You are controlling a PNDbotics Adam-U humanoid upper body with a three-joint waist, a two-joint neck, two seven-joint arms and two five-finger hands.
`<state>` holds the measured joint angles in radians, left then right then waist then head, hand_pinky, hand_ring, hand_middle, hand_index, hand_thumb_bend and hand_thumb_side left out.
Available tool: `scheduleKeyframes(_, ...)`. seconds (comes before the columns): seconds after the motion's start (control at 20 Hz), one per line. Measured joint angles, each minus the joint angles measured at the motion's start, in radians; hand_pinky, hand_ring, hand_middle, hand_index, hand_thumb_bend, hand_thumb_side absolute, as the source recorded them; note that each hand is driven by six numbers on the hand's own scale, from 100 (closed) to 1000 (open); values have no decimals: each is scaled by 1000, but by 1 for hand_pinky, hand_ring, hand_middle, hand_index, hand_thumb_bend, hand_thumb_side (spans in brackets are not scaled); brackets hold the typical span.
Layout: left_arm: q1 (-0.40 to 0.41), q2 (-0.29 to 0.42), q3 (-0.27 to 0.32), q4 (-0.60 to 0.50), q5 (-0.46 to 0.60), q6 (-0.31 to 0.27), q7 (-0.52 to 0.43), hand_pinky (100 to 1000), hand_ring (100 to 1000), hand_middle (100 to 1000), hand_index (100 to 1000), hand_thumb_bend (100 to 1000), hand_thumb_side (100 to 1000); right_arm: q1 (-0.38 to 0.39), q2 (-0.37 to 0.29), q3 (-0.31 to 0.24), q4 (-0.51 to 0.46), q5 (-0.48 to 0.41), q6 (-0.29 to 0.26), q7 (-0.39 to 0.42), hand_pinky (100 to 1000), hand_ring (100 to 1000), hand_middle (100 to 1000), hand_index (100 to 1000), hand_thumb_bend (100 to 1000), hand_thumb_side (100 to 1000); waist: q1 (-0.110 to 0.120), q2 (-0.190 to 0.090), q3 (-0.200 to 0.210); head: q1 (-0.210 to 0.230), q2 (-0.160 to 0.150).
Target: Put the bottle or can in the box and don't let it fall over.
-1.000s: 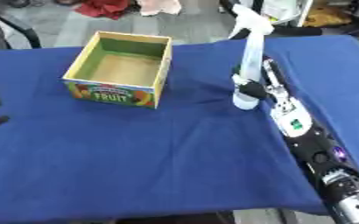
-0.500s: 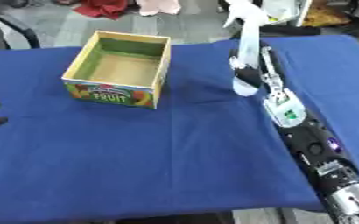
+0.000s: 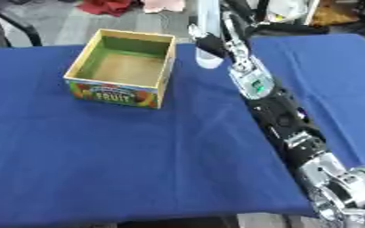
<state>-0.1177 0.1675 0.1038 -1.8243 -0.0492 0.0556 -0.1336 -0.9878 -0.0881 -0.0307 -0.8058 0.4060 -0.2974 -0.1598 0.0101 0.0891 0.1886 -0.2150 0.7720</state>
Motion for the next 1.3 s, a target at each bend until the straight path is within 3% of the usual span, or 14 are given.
scheduleKeyframes(0.4, -40, -3, -27, 0, 6, -4, -28, 833, 937, 937, 867, 522, 825, -35, 94, -15, 33, 180, -16, -51, 936, 943, 860, 335, 100, 344, -7, 34, 88, -82, 0)
scheduleKeyframes(0.45, -45, -4, -30, 0, 8, -4, -32, 833, 937, 937, 867, 522, 825, -38, 100, -19, 37, 202, -16, -61, 951, 958, 885, 416, 100, 327, -11, 36, 94, -89, 0)
scheduleKeyframes(0.5, -48, -6, -33, 0, 10, -4, -35, 833, 937, 937, 867, 522, 825, -41, 104, -21, 40, 225, -14, -72, 961, 969, 910, 532, 100, 144, -13, 38, 99, -96, 0)
scheduleKeyframes(0.55, -52, -7, -33, 0, 11, -4, -36, 833, 937, 937, 867, 522, 825, -43, 105, -24, 43, 249, -11, -84, 961, 969, 910, 532, 100, 144, -15, 40, 102, -100, 0)
scheduleKeyframes(0.6, -53, -9, -34, 0, 12, -4, -39, 833, 937, 937, 867, 522, 825, -45, 104, -24, 46, 279, -7, -91, 1000, 1000, 1000, 1000, 100, 368, -16, 41, 104, -104, 0)
scheduleKeyframes(0.7, -58, -9, -38, 0, 13, -2, -41, 833, 937, 937, 867, 522, 825, -47, 103, -23, 62, 355, 4, -81, 1000, 1000, 1000, 1000, 105, 558, -19, 43, 106, -109, 0)
scheduleKeyframes(0.85, -60, -9, -39, 0, 13, -2, -42, 833, 937, 937, 867, 523, 825, -50, 100, -34, 67, 460, 28, -76, 1000, 1000, 1000, 1000, 164, 627, -24, 43, 106, -112, 0)
scheduleKeyframes(0.9, -60, -9, -39, 0, 13, -2, -42, 833, 937, 937, 866, 523, 825, -50, 99, -41, 67, 481, 38, -83, 1000, 1000, 1000, 1000, 209, 708, -25, 43, 106, -113, 0)
scheduleKeyframes(0.95, -60, -9, -39, 0, 13, -2, -43, 833, 937, 937, 866, 523, 825, -50, 97, -47, 67, 496, 48, -93, 1000, 1000, 1000, 1000, 100, 785, -25, 43, 105, -113, 0)
scheduleKeyframes(1.0, -60, -9, -39, 0, 13, -2, -43, 833, 937, 937, 866, 523, 825, -50, 92, -54, 67, 502, 58, -103, 1000, 1000, 1000, 1000, 223, 748, -26, 43, 103, -113, 0)
scheduleKeyframes(1.3, -59, -9, -38, 0, 13, 0, -43, 833, 937, 937, 866, 524, 824, -51, 53, -74, 67, 469, 101, -148, 1000, 1000, 1000, 1000, 175, 752, -31, 40, 84, -109, 0)
